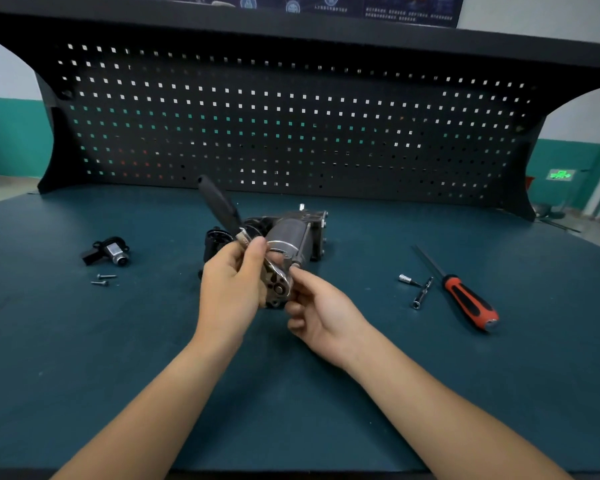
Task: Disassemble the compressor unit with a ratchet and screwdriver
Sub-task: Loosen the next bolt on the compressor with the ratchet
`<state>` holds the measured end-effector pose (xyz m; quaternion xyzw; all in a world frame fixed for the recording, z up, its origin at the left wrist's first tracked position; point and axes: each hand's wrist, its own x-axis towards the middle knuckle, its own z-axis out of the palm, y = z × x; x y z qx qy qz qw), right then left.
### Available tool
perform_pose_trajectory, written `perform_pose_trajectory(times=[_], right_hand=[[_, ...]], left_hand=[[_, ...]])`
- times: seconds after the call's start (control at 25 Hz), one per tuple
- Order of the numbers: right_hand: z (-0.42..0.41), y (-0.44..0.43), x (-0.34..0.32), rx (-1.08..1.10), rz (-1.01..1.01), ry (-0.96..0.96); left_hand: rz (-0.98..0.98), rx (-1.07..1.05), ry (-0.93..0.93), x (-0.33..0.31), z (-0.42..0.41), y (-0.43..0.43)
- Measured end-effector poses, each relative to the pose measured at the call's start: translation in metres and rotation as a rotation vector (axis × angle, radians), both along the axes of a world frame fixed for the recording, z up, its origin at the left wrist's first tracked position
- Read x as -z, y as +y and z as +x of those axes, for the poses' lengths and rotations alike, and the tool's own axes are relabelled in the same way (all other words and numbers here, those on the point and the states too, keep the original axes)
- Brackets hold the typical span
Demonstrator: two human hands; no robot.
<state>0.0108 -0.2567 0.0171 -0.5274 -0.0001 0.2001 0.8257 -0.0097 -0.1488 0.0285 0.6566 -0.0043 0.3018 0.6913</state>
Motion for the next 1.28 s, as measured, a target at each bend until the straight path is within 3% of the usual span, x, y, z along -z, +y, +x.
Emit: perform_pose_trajectory(times=[0.08, 0.2, 0.28, 0.32, 0.48, 0.56, 0.64, 0.72, 0.8, 0.88, 1.0, 1.08, 1.2, 1.28], right_hand=[[0.0, 0.0, 0.0, 0.026, -0.032, -0.026], [0.001, 0.0, 0.002, 0.068, -0.104, -0.024], [0.001, -0.001, 0.004, 0.077, -0.112, -0.011], [0.001, -0.002, 0.003, 0.065, -0.102, -0.006], [0.0, -0.003, -0.003, -0.035, 0.004, 0.044], [0.001, -0.003, -0.004, -0.041, 0.003, 0.044], [0.001, -0.005, -0.003, -0.03, -0.037, 0.031], [0.001, -0.005, -0.001, -0.006, -0.081, 0.029], [0.001, -0.005, 0.0, 0.006, -0.091, 0.028], [0.001, -0.006, 0.0, -0.013, -0.077, 0.016], [0.0, -0.008, -0.003, -0.063, -0.038, 0.033], [-0.001, -0.008, -0.005, -0.067, -0.007, 0.035], [-0.002, -0.007, -0.003, -0.072, -0.021, 0.015], [-0.001, -0.009, -0.001, -0.051, -0.046, 0.005]], left_hand=[[0.076, 0.022, -0.04, 0.001, -0.001, -0.002], [0.691, 0.039, -0.342, 0.004, -0.007, -0.005], [0.889, 0.065, -0.471, 0.004, -0.004, -0.002], [0.819, 0.07, -0.434, 0.002, -0.004, -0.001], [0.193, 0.068, -0.094, -0.005, 0.0, 0.007], [0.061, 0.107, -0.025, -0.006, 0.001, 0.007], [0.221, 0.118, -0.117, -0.003, -0.003, 0.003], [0.645, 0.057, -0.29, 0.002, -0.01, 0.0], [0.882, 0.015, -0.414, 0.007, -0.01, -0.001], [0.746, 0.03, -0.364, 0.007, -0.01, -0.001], [0.227, 0.065, -0.132, 0.001, -0.005, 0.004], [0.067, 0.057, -0.001, -0.001, 0.0, 0.01], [0.217, 0.03, -0.054, 0.001, -0.002, 0.009], [0.548, -0.013, -0.23, 0.004, -0.007, 0.006]])
